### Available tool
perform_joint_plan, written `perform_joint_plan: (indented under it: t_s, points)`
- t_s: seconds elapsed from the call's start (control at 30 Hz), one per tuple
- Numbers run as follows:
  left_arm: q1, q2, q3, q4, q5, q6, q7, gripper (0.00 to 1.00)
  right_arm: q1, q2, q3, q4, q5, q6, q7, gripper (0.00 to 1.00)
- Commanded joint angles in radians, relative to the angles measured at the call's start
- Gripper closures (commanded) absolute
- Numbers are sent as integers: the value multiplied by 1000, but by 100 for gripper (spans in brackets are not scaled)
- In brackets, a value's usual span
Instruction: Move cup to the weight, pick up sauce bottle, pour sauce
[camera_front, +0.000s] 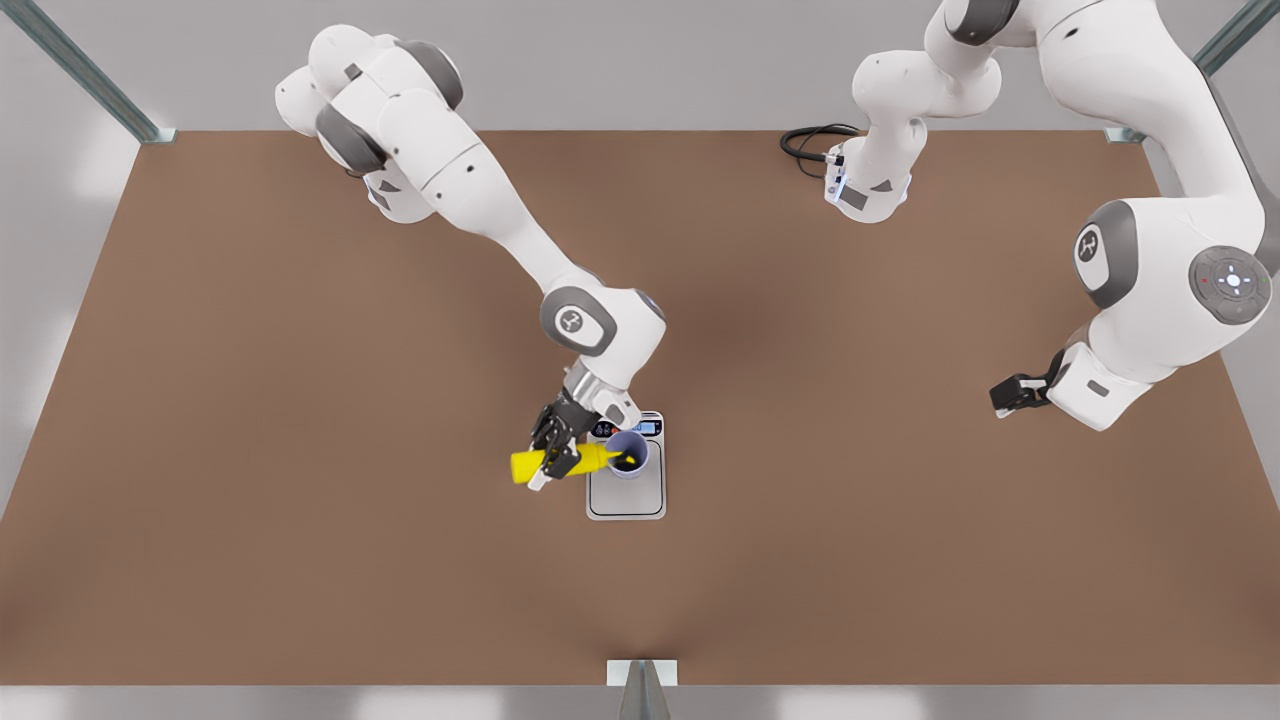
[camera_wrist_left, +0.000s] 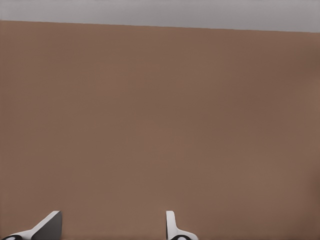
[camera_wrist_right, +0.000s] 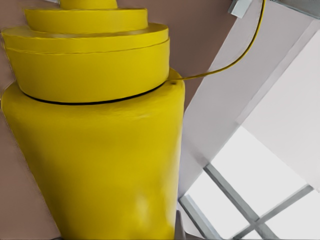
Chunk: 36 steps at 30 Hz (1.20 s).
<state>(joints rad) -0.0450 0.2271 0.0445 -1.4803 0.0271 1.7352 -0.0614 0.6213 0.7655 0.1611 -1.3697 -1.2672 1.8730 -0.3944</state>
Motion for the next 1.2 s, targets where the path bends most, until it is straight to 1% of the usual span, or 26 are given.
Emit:
perform_joint_plan:
  t_s: [0.0,0.03,0.43,0.53,0.6,0.63,0.77,0.83,0.9,0.93,0.97,1.07,1.17]
  points:
    - [0,0,0,0,0,0,0,0,0,0,0,0,-3,0,0,42]
    - [0,0,-2,0,0,0,0,0,6,9,0,-2,-35,-14,2,42]
    - [-1,0,-5,8,0,3,0,0,5,8,5,6,-15,-17,11,42]
    - [-1,0,-5,8,0,4,0,0,-3,-8,3,20,130,-17,57,42]
    - [-1,0,-5,9,0,0,0,0,-57,-45,5,35,292,-15,54,42]
    - [-1,0,-5,9,0,0,0,0,-64,-51,6,35,299,-15,57,42]
    - [-3,-3,-6,9,-1,-3,2,0,-169,-78,5,60,618,-2,45,42]
    - [-3,-5,-8,12,-1,-3,2,0,-227,-89,5,60,735,3,32,42]
    - [-3,-3,-9,20,-1,-3,2,0,-273,-107,1,46,830,69,-53,42]
    - [-3,-2,-9,20,-1,-3,2,0,-291,-110,5,44,832,72,-86,42]
    - [-3,-2,-9,20,-1,-3,2,0,-313,-117,1,44,922,80,-164,42]
    - [-3,1,-9,20,-1,-2,3,0,-376,-121,0,21,1003,126,-276,42]
    - [-3,8,-9,23,-1,1,3,0,-440,-121,0,20,1111,127,-405,42]
